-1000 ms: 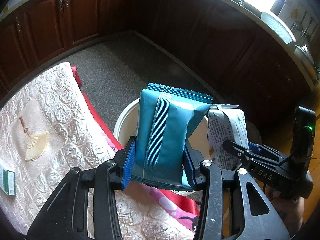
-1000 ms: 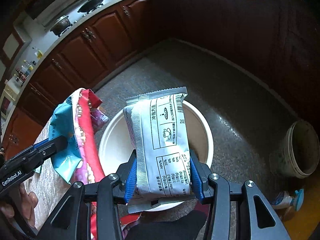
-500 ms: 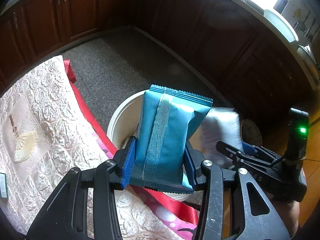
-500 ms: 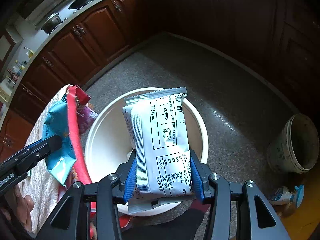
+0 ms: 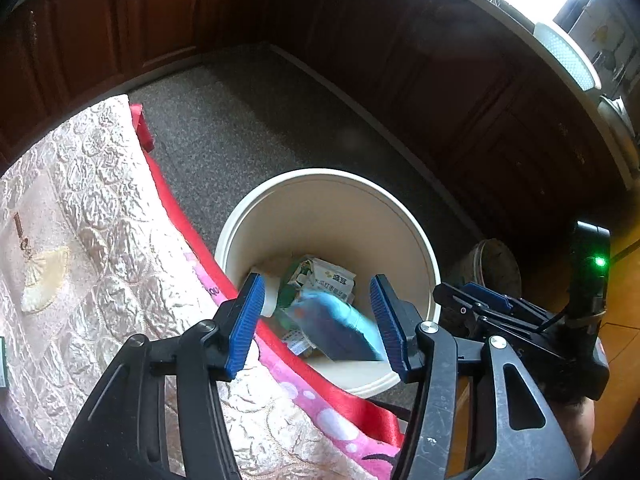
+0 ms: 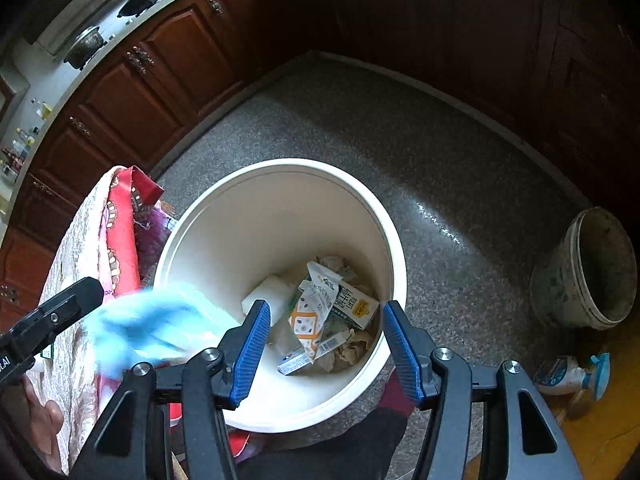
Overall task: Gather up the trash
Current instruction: 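Move both open tools back over the table toward the sponge and box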
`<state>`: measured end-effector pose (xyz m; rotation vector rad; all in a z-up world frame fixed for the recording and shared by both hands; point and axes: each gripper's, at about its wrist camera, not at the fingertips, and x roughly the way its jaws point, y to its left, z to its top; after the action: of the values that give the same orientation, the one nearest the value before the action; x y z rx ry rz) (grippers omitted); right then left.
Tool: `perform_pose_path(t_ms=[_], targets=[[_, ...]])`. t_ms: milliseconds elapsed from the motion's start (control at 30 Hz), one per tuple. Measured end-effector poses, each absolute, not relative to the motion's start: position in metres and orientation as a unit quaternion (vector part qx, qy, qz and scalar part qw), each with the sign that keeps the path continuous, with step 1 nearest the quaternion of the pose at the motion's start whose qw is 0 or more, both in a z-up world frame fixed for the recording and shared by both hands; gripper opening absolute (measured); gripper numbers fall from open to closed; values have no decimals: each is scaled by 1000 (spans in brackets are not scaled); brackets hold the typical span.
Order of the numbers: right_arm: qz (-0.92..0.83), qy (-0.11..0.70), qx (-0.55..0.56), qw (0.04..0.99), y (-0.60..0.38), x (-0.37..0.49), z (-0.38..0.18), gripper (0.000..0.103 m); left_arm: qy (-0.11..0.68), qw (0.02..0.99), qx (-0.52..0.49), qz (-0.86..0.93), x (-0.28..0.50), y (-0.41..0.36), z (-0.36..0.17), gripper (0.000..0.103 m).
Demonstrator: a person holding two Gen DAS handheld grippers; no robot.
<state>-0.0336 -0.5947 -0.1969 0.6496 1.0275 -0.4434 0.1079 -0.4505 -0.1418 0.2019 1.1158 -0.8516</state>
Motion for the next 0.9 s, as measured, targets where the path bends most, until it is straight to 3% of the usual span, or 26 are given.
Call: perform_pose_path(t_ms=[900], targets=[[-184,462,259,828,-557,-22,-162,66,454,810,82,-362,87,-383,-94,53]])
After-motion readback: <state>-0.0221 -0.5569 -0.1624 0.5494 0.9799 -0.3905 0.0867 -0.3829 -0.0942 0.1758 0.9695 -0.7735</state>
